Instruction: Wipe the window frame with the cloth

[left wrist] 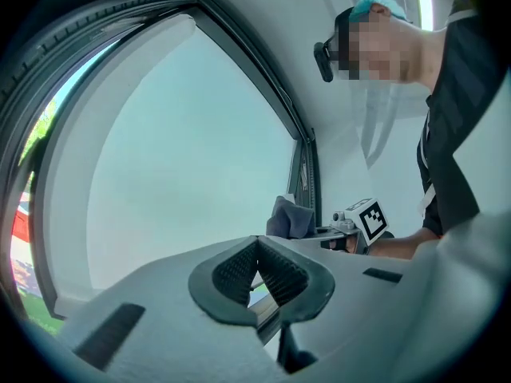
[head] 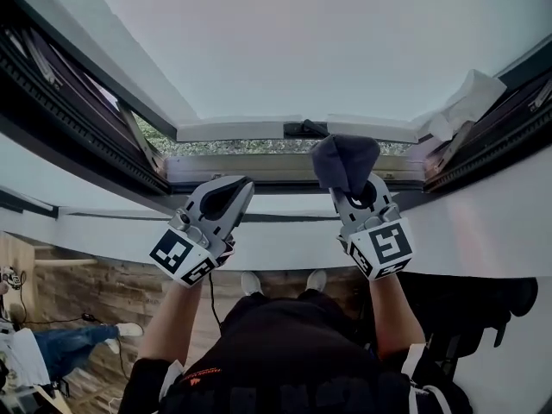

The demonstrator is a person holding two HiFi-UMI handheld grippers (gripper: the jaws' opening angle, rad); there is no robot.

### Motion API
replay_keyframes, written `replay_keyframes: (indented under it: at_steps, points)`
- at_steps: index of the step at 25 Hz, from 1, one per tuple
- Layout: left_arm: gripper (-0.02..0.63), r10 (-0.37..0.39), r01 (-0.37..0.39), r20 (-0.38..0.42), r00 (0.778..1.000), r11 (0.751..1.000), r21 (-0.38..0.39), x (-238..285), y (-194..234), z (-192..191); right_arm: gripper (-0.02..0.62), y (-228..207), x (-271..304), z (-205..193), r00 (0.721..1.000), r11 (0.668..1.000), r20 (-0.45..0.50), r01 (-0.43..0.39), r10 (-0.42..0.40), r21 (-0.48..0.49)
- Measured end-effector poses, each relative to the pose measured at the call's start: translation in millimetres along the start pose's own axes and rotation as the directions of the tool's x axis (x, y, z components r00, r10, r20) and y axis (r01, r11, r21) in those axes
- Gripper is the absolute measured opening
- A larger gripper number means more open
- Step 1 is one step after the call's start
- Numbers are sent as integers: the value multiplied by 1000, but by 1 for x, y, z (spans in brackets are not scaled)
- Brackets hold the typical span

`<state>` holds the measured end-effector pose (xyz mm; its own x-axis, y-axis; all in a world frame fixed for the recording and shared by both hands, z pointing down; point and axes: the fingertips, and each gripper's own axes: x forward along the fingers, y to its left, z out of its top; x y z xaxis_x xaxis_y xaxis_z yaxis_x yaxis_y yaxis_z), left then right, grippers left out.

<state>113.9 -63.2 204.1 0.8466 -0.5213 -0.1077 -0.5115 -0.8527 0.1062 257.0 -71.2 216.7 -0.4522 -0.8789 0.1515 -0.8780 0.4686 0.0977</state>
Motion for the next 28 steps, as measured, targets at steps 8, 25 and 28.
replay_keyframes:
  at_steps: [8, 25, 28]
  points:
    - [20, -41, 41, 12, 999, 999, 16, 30, -18, 7, 52, -15, -15, 11, 1000, 1000, 27, 11, -11, 7]
    - [20, -54, 54, -12, 998, 999, 6, 52, -35, 3, 52, -16, -18, 10, 1000, 1000, 25, -19, 18, 25]
    - [20, -51, 51, -10, 999, 999, 9, 52, -34, 2, 52, -13, -17, 9, 999, 999, 20, -36, 35, 19]
